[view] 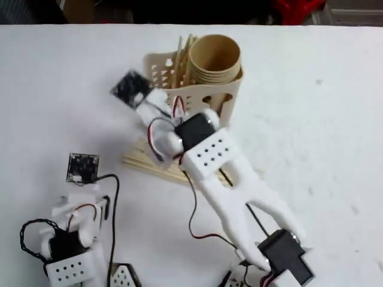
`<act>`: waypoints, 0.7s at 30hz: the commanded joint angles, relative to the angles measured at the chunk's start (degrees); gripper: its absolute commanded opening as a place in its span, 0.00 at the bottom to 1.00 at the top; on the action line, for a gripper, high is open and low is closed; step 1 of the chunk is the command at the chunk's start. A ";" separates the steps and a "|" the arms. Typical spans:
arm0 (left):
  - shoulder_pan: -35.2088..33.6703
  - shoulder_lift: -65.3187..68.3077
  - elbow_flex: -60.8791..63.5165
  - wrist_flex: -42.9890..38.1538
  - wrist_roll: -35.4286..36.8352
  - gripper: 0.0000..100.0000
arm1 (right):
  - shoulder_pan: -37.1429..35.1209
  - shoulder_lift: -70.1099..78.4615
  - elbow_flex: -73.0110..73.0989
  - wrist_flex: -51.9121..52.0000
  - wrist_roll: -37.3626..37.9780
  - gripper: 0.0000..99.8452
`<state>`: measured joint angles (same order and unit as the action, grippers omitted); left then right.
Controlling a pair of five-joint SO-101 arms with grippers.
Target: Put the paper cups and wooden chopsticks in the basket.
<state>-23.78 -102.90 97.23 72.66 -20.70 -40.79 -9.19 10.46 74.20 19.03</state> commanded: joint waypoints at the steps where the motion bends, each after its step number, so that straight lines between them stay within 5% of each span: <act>1: -0.31 -0.22 -0.18 0.09 -0.26 0.22 | -0.57 -2.59 9.23 -7.08 5.54 0.05; 10: -0.31 -0.22 -0.18 0.09 -0.26 0.22 | -0.57 -2.68 26.37 -26.68 5.54 0.05; 21: -0.31 -0.22 -0.18 0.09 -0.26 0.22 | -0.48 -2.68 27.60 -27.65 -5.01 0.05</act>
<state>-23.78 -102.90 97.23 72.66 -20.70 -40.79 -9.19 38.24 47.30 15.52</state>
